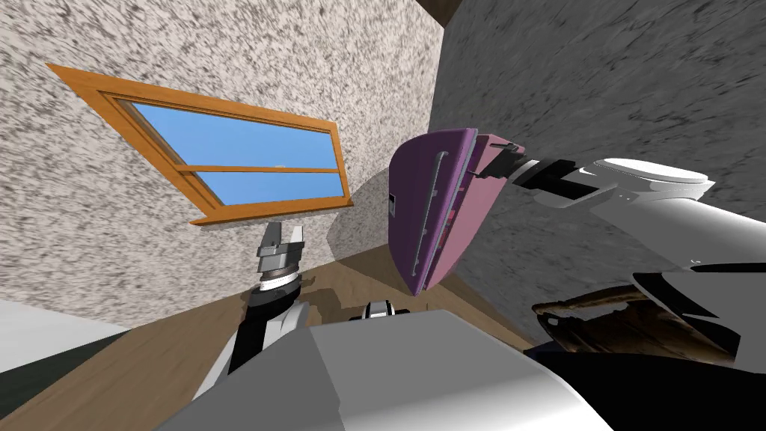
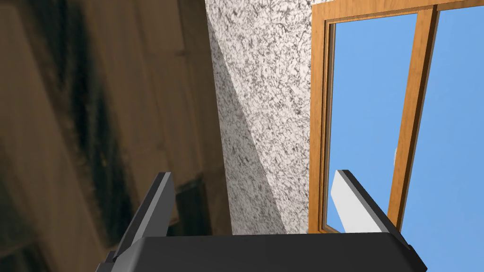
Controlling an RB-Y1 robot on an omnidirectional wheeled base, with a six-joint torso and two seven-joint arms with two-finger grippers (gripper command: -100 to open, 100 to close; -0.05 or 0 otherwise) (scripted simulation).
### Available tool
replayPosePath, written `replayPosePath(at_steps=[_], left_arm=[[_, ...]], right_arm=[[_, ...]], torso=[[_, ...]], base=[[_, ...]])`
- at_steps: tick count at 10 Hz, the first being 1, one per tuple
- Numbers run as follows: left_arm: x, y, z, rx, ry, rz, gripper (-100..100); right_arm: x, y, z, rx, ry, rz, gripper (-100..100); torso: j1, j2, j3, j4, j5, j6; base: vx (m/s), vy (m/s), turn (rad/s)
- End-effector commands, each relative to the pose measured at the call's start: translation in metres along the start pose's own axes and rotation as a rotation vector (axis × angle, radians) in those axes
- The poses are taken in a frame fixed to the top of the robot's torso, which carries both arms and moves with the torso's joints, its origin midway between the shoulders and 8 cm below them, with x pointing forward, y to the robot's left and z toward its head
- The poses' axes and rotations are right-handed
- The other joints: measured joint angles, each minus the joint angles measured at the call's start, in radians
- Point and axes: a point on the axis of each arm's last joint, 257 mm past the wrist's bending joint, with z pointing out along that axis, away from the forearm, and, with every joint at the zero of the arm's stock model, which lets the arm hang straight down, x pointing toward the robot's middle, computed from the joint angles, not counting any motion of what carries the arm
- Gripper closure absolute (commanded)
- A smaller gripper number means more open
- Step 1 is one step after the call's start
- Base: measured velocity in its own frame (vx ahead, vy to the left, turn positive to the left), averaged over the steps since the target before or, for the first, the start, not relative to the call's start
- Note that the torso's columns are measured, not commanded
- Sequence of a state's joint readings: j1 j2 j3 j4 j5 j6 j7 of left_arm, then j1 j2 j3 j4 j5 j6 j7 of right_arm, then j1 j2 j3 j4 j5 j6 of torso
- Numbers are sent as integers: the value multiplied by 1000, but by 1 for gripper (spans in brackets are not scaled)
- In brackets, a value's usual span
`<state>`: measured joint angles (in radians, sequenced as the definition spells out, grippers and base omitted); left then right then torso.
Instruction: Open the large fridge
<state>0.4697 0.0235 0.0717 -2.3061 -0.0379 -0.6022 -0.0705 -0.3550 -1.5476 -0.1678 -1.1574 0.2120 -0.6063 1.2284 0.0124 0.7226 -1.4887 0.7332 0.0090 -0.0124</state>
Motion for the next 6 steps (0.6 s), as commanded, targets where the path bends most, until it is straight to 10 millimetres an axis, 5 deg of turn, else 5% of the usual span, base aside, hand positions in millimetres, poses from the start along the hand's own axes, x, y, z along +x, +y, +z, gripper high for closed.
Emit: replayPosePath(at_steps=[1,2,5,6], left_arm=[[0,0,0,0,0,0,0],[0,0,0,0,0,1,0],[0,0,0,-1,0,1,0],[0,0,0,-1,0,1,0]], right_arm=[[-20,-1,6,5,-48,14,100],[-20,-1,6,5,-48,14,100],[-80,7,15,-8,-203,71,100],[-80,7,15,-8,-203,71,100]], torso=[[-3,0,1,0,-2,5],[-8,0,2,0,-6,10],[-14,8,8,2,-9,11],[-13,8,7,1,-9,9]], base=[[93,-12,-358],[169,17,-147],[253,21,-416],[176,55,-327]])
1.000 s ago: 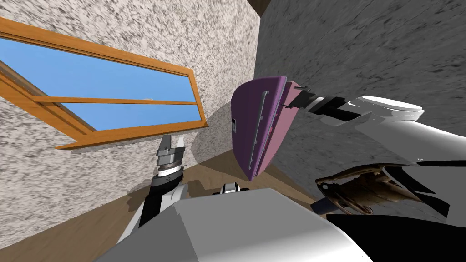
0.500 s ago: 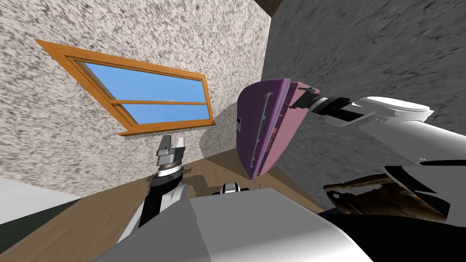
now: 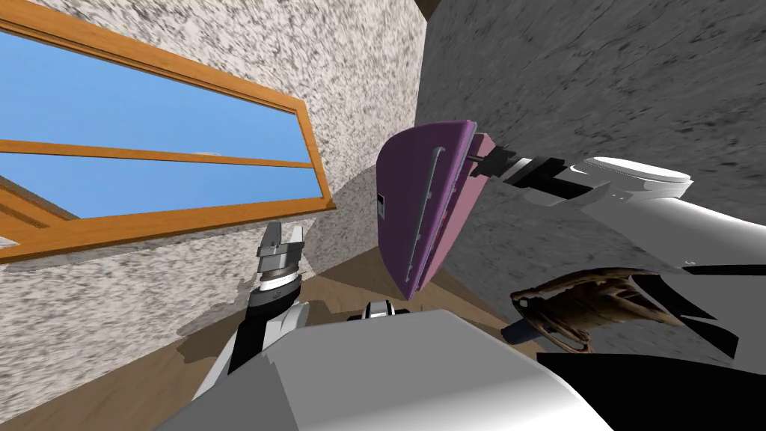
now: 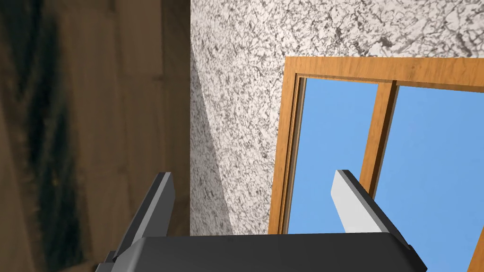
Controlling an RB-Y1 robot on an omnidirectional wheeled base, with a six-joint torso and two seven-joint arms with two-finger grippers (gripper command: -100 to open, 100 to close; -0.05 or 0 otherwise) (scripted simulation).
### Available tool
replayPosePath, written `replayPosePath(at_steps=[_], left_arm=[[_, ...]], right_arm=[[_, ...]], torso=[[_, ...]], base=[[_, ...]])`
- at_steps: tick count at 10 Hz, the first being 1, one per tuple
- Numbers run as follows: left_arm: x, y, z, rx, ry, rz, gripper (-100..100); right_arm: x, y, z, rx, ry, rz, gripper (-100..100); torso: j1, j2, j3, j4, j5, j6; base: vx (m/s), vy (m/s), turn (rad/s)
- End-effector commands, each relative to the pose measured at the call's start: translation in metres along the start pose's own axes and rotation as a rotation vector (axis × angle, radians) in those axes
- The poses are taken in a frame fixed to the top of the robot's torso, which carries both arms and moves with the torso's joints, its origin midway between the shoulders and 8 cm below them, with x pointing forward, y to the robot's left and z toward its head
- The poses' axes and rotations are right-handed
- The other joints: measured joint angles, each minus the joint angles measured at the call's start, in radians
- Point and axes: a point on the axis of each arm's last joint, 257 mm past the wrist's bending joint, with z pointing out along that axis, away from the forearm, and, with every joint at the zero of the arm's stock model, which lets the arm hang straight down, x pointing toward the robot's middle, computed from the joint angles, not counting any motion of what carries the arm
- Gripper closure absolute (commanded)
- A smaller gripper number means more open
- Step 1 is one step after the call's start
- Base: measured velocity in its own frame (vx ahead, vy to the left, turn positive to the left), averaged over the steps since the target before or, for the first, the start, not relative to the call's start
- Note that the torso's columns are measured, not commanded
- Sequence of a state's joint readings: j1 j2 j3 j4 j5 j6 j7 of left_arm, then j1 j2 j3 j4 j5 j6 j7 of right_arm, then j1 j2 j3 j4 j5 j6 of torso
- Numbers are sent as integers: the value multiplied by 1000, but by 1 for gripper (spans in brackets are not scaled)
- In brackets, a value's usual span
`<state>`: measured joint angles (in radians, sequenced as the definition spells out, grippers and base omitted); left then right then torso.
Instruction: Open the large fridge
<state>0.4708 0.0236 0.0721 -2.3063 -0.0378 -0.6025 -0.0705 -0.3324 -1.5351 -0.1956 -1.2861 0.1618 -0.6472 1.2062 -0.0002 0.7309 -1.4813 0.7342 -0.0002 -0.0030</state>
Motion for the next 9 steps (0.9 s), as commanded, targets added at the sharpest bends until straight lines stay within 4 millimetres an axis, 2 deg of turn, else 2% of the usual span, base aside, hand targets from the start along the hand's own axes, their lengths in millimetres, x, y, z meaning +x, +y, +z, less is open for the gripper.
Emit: replayPosePath(at_steps=[1,3,4,5,7,8,9], left_arm=[[0,0,0,0,0,0,0],[0,0,0,0,0,0,0],[0,0,0,0,0,0,0],[0,0,0,0,0,0,0],[0,0,0,0,0,0,0],[0,0,0,0,0,0,0],[0,0,0,0,0,0,0]], right_arm=[[-32,7,10,-12,-88,32,100],[-71,14,16,-23,-191,71,100],[-71,14,16,-23,-191,71,100],[-91,16,17,-29,-242,90,100],[-91,16,17,-29,-242,90,100],[-108,19,18,-34,-287,110,100],[-111,19,18,-36,-293,110,100]], torso=[[3,2,1,-1,1,-3],[5,1,1,1,2,0],[6,-1,-1,0,4,-2],[5,-1,-2,-1,4,-4],[3,2,1,0,2,-2],[5,2,1,-1,3,-4],[6,0,0,0,3,1]], base=[[138,48,-396],[242,82,-428],[191,50,-345],[134,31,-373],[71,18,-112],[88,36,-308],[107,55,-209]])
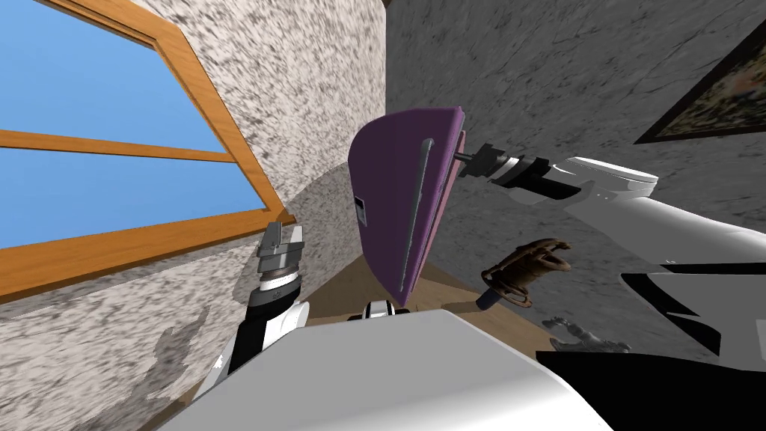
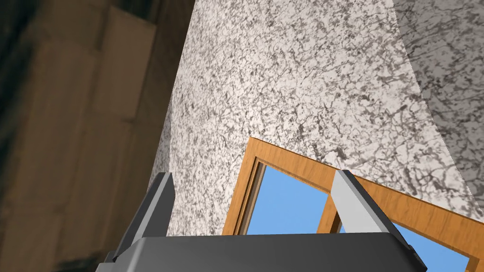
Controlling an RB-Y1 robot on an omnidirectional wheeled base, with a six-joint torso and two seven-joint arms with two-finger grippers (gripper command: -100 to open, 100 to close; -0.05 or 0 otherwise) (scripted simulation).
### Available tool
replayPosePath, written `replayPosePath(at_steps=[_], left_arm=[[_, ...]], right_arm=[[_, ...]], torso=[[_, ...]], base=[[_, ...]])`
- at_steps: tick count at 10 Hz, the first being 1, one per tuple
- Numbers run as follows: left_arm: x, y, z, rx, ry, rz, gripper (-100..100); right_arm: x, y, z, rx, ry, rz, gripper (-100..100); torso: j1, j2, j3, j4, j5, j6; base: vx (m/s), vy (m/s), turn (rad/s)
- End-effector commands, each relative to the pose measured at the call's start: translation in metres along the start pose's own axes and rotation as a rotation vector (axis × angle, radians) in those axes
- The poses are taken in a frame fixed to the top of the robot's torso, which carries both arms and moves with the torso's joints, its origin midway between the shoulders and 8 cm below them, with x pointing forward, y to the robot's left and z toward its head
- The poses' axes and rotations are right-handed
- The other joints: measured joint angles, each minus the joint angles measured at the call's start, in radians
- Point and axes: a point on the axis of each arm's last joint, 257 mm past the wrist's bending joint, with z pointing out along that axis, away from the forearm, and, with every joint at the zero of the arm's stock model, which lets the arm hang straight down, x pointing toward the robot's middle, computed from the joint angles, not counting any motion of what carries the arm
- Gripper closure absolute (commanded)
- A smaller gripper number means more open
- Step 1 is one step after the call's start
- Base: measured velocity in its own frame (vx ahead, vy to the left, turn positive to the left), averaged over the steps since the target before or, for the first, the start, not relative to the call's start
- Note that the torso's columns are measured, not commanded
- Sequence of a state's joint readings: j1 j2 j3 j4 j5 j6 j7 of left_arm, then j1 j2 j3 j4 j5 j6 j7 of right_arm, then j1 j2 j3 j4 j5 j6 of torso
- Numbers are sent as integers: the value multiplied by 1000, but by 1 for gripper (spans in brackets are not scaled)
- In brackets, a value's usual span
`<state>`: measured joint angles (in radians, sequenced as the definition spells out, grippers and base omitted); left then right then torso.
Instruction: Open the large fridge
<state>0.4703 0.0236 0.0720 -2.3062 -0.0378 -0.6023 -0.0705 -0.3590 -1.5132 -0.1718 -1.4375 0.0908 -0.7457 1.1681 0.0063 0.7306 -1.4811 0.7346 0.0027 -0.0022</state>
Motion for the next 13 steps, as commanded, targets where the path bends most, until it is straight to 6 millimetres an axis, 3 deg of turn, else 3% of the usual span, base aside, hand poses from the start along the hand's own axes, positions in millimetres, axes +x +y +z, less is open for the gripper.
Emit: replayPosePath(at_steps=[1,3,4,7,11,12,13], left_arm=[[0,0,0,0,0,0,0],[0,0,0,0,0,0,0],[0,0,0,0,0,0,0],[0,0,0,0,0,-1,0],[0,0,0,0,0,0,0],[0,0,0,0,0,0,0],[0,0,0,0,0,0,0]], right_arm=[[-29,8,7,-12,-73,30,100],[-26,8,7,-11,-70,27,100],[-10,15,3,-14,-27,71,-100],[17,26,-6,-18,45,139,-100],[55,43,-23,-19,153,237,-100],[55,43,-23,-19,153,237,-100],[71,51,-31,-18,200,278,-100]], torso=[[-1,1,1,1,0,-1],[-1,2,1,0,1,-3],[-1,2,0,0,1,-4],[6,-2,-1,-5,1,-6],[-4,-13,-9,-9,-3,-6],[-2,-13,-9,-10,-3,-6],[-1,-13,-8,-10,-2,-7]], base=[[116,77,-358],[73,42,-132],[-38,89,-39],[-90,167,-34],[-83,153,-20],[-46,145,-17],[-93,158,-32]])
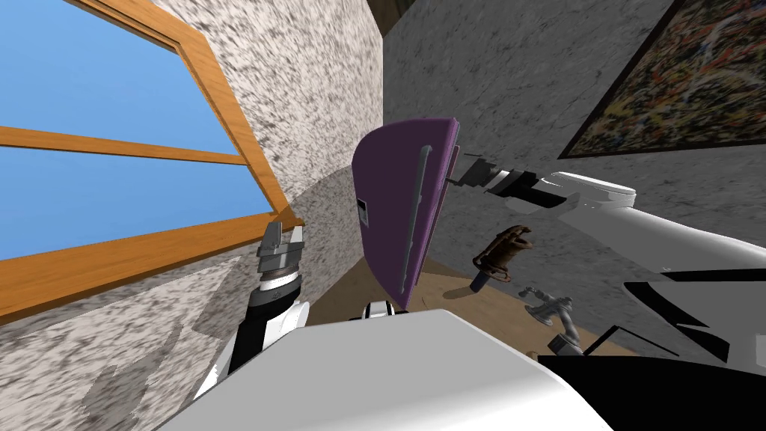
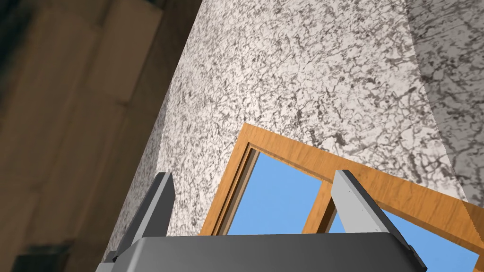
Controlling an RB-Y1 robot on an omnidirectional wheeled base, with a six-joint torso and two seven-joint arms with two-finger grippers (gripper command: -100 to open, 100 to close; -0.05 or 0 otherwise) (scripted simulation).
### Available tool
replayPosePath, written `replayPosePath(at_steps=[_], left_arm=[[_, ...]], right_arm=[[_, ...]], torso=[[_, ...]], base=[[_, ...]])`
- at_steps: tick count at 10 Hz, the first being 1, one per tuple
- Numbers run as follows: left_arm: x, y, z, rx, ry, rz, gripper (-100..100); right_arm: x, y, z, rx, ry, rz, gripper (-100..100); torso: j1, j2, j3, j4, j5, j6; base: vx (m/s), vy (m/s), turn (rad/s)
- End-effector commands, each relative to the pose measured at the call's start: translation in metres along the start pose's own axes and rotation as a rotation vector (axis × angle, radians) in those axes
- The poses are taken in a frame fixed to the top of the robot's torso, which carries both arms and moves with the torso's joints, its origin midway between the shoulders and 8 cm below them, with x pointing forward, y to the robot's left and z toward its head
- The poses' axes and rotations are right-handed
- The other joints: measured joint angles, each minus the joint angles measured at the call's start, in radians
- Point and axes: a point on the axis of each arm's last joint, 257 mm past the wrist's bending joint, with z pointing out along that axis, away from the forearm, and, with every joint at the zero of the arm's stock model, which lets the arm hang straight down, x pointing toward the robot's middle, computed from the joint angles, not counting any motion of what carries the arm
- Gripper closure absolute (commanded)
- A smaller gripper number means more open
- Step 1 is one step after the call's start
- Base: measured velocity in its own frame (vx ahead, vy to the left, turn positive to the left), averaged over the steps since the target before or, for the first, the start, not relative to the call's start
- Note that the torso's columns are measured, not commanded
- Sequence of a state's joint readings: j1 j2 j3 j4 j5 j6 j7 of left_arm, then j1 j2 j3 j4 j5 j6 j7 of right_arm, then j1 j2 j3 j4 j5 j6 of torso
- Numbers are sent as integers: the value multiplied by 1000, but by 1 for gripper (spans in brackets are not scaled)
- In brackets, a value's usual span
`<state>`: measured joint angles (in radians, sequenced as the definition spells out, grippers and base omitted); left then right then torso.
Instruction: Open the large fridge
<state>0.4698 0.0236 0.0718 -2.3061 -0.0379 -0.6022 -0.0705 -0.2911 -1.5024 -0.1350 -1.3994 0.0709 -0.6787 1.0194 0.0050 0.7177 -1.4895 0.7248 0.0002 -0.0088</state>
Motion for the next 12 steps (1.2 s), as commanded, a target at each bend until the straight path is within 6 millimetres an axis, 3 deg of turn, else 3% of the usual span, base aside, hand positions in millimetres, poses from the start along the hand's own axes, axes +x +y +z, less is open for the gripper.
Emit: replayPosePath(at_steps=[1,9,11,12], left_arm=[[0,0,0,0,0,0,0],[0,0,0,0,0,0,0],[0,0,0,0,0,0,0],[0,0,0,0,0,0,0]], right_arm=[[23,14,-6,-10,56,52,-100],[103,36,-42,16,267,227,-100],[118,40,-52,24,310,259,-100],[112,40,-47,20,291,245,-100]], torso=[[2,2,1,0,0,-1],[-3,9,6,5,-1,4],[-6,14,9,10,-1,6],[-7,19,13,12,-1,8]], base=[[-79,136,-18],[-68,155,-11],[-82,142,2],[-35,65,-4]])
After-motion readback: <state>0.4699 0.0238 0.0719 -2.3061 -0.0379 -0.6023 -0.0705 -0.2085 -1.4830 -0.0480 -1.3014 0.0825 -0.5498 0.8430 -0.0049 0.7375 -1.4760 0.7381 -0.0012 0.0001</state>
